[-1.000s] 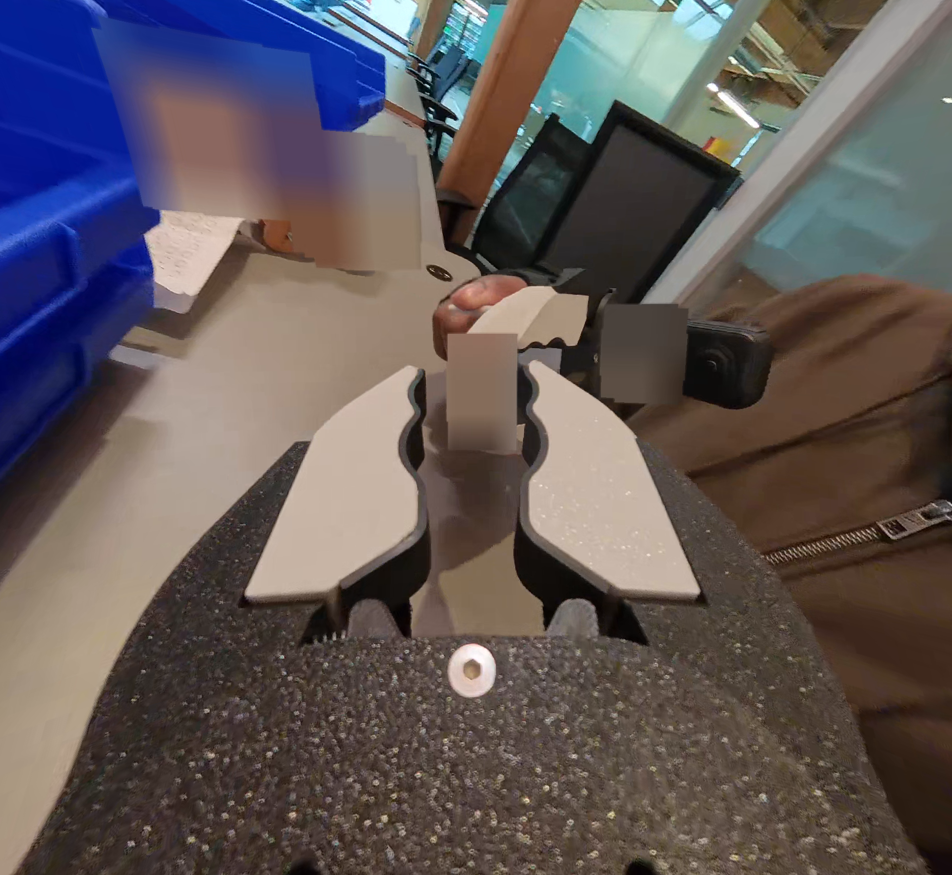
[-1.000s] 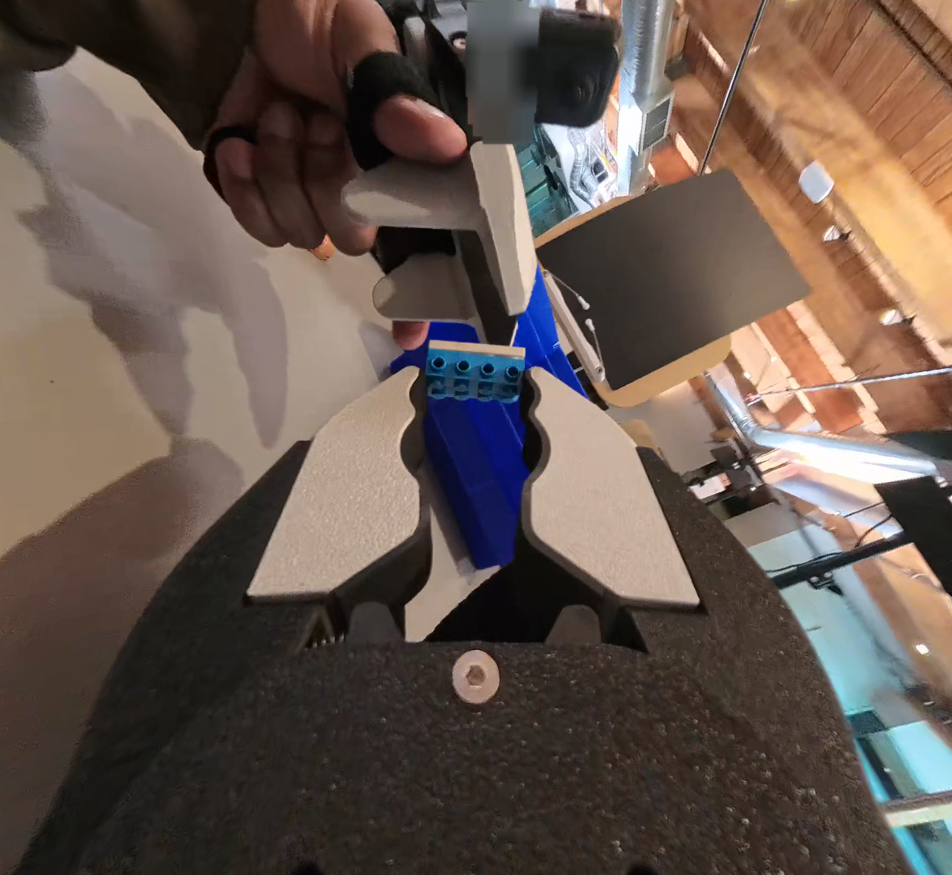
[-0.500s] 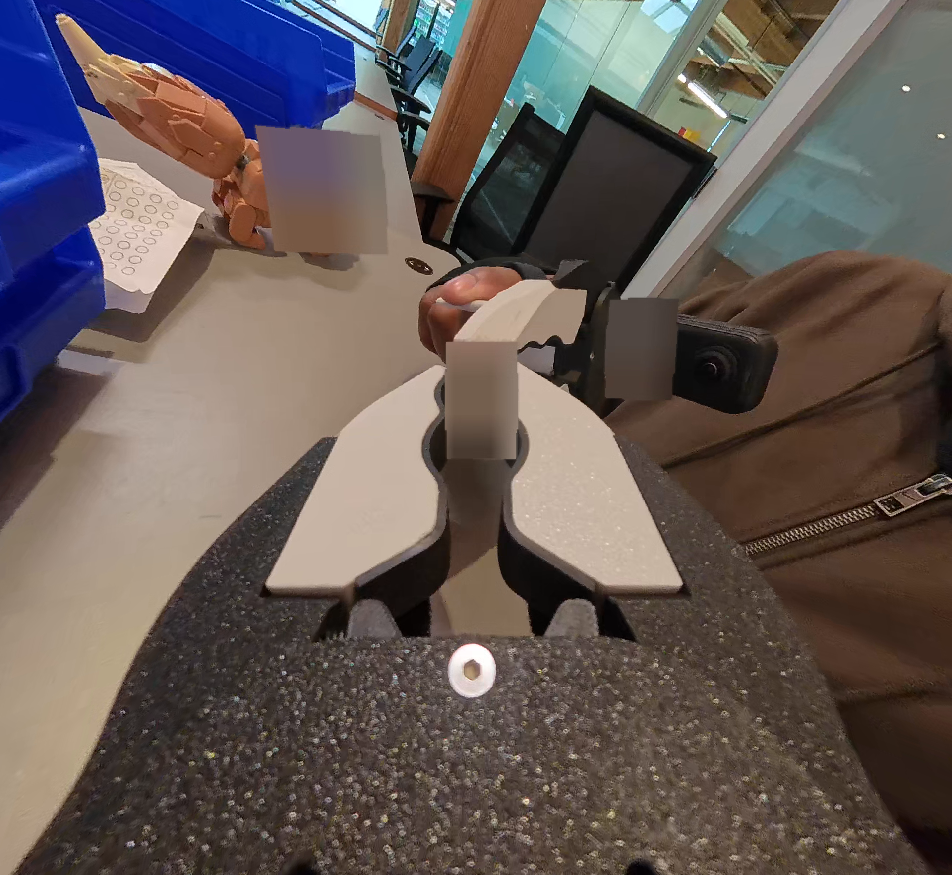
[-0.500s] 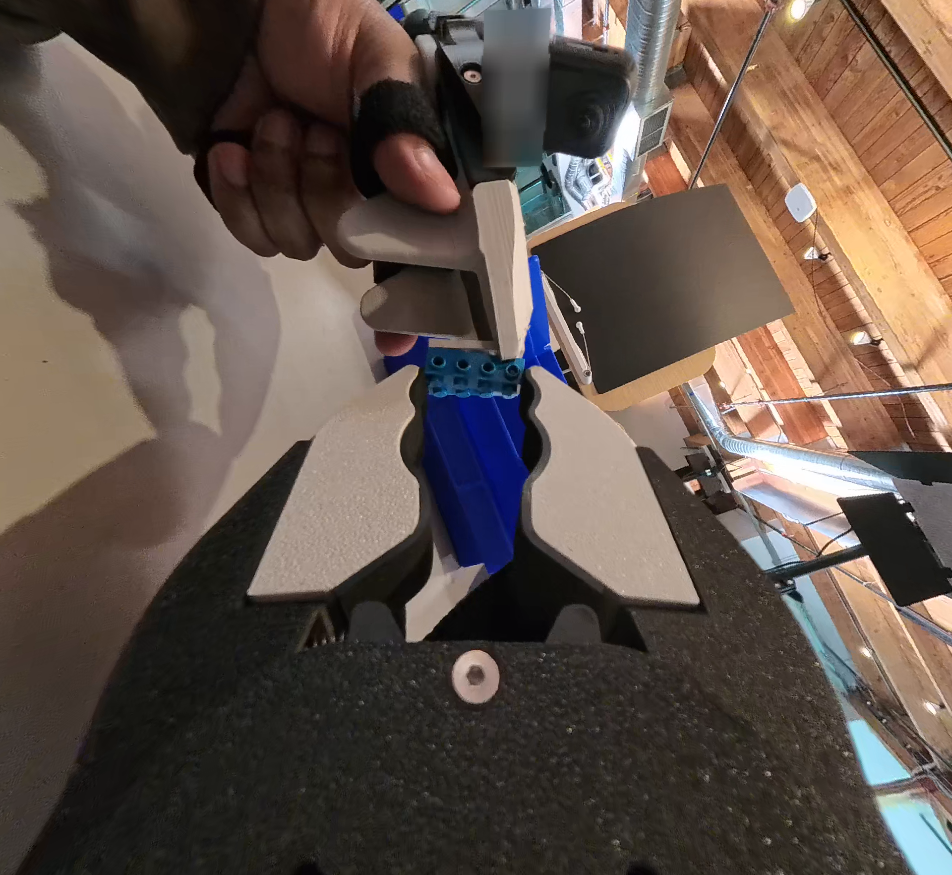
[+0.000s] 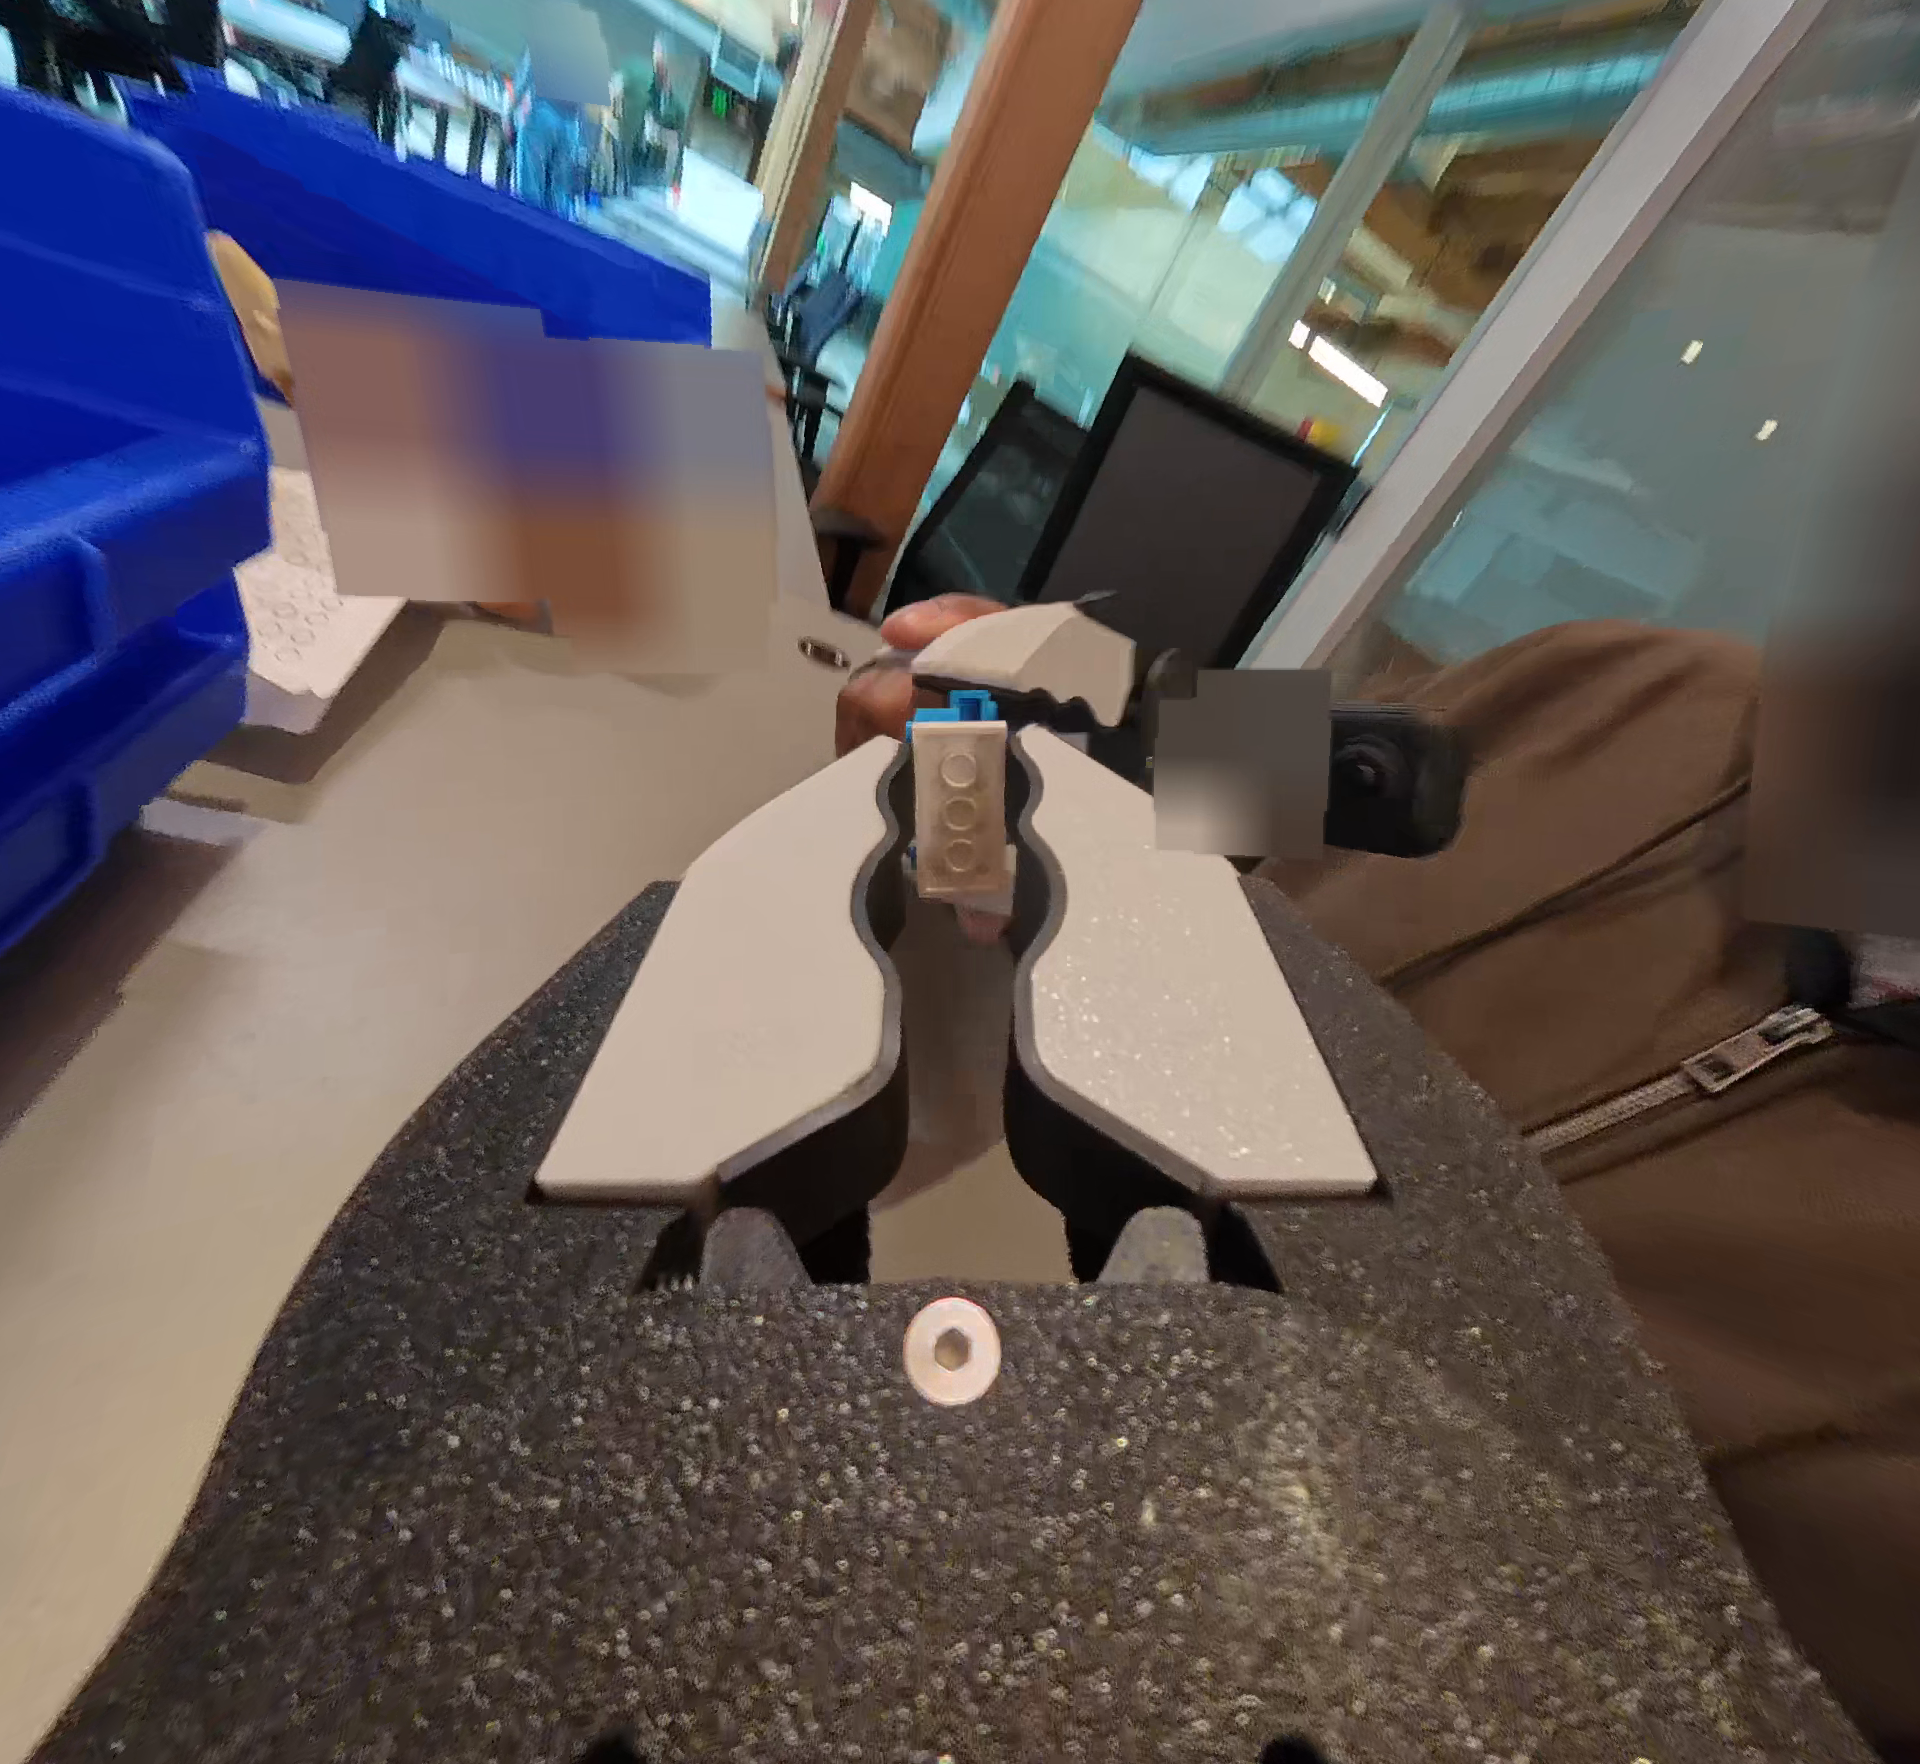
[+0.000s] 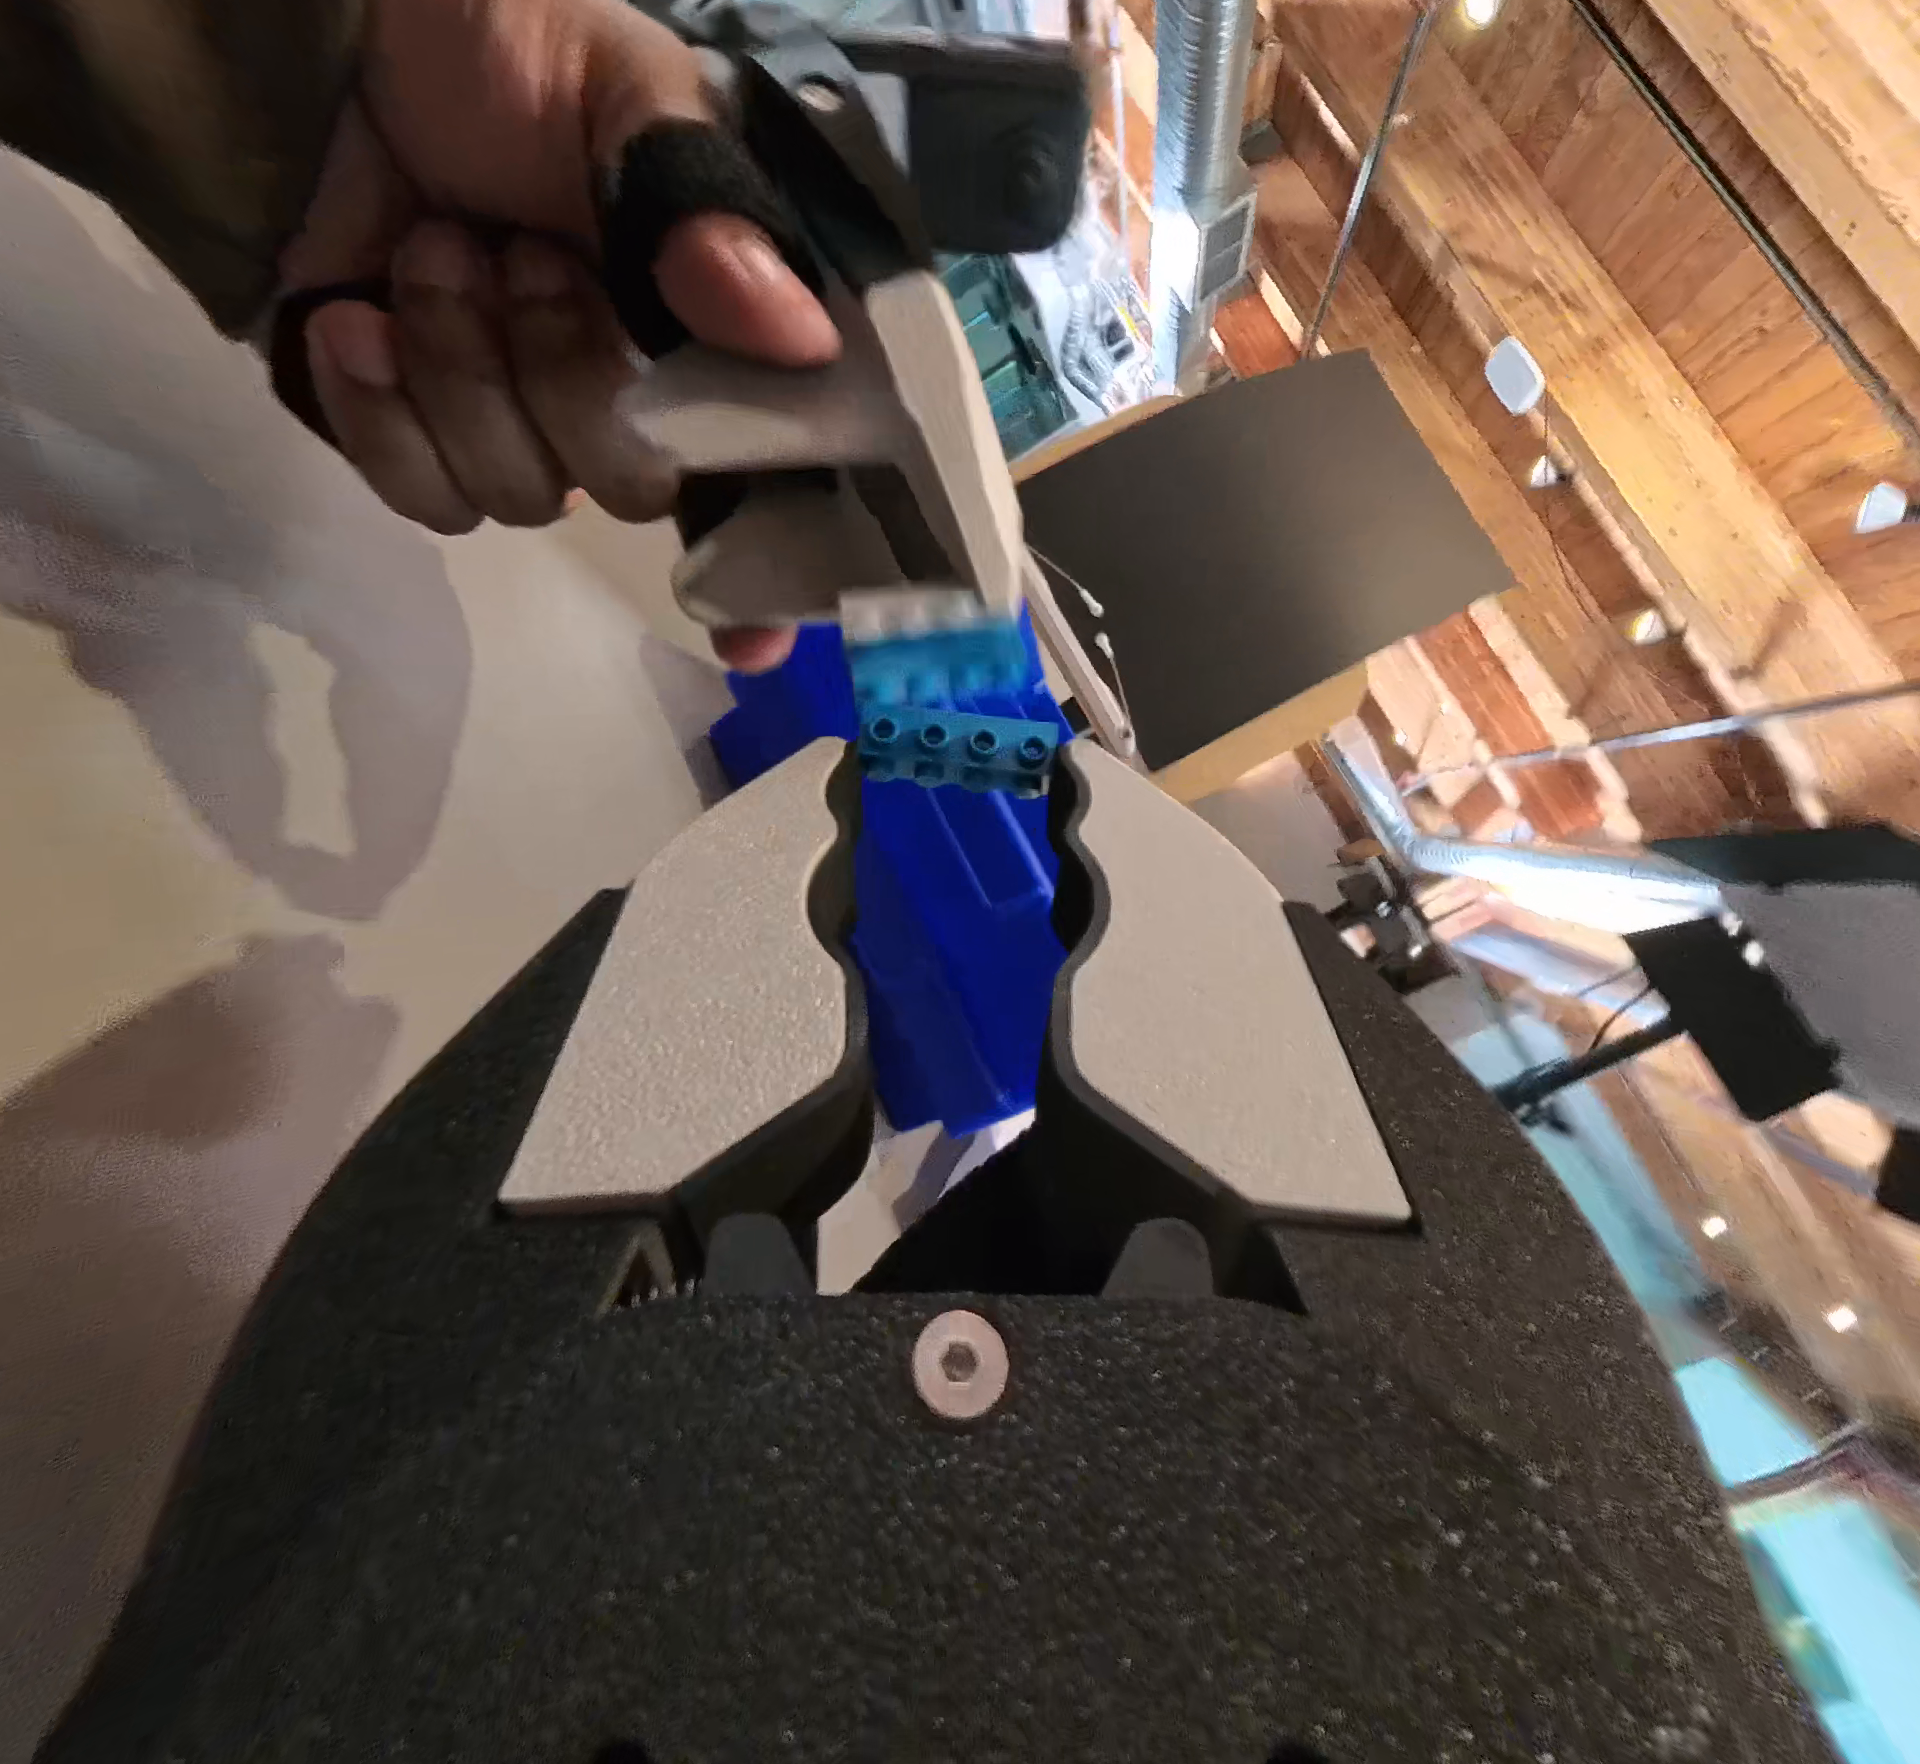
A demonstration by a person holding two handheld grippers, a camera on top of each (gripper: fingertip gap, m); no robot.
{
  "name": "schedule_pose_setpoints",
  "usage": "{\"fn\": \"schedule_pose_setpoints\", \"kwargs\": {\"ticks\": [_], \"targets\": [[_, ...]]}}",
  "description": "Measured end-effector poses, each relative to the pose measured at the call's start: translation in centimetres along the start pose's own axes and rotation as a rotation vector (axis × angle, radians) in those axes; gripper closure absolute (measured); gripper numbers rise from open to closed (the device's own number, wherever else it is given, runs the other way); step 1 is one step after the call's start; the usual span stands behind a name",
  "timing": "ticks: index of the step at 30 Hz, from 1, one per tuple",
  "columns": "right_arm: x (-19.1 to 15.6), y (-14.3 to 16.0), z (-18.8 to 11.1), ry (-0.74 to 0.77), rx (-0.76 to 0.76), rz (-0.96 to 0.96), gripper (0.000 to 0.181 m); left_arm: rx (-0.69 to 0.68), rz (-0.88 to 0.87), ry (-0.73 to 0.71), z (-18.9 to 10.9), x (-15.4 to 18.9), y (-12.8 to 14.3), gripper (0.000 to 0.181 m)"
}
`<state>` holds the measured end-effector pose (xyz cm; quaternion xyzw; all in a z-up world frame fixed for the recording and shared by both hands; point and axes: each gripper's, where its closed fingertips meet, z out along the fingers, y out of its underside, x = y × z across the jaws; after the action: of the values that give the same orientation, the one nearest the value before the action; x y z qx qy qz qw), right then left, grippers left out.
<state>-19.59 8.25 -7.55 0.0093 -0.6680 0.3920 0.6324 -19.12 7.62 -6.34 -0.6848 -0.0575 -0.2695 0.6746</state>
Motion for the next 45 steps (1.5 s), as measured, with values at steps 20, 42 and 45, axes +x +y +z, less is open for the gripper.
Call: {"fn": "schedule_pose_setpoints", "kwargs": {"ticks": [20, 42, 45], "targets": [[8.7, 4.7, 9.4, -0.036, -0.239, 0.033, 0.143, 0.418, 0.057, -0.256, -6.2, -4.1, -7.8, 0.165], [2.1, -2.4, 8.4, -0.175, 0.071, -0.240, 0.145, 0.207, 0.144, -0.201, -3.8, -2.3, -5.3, 0.165], [2.3, -1.7, 8.6, -0.169, 0.040, -0.261, 0.144, 0.211, 0.144, -0.192, -4.0, -2.1, -5.4, 0.165]]}}
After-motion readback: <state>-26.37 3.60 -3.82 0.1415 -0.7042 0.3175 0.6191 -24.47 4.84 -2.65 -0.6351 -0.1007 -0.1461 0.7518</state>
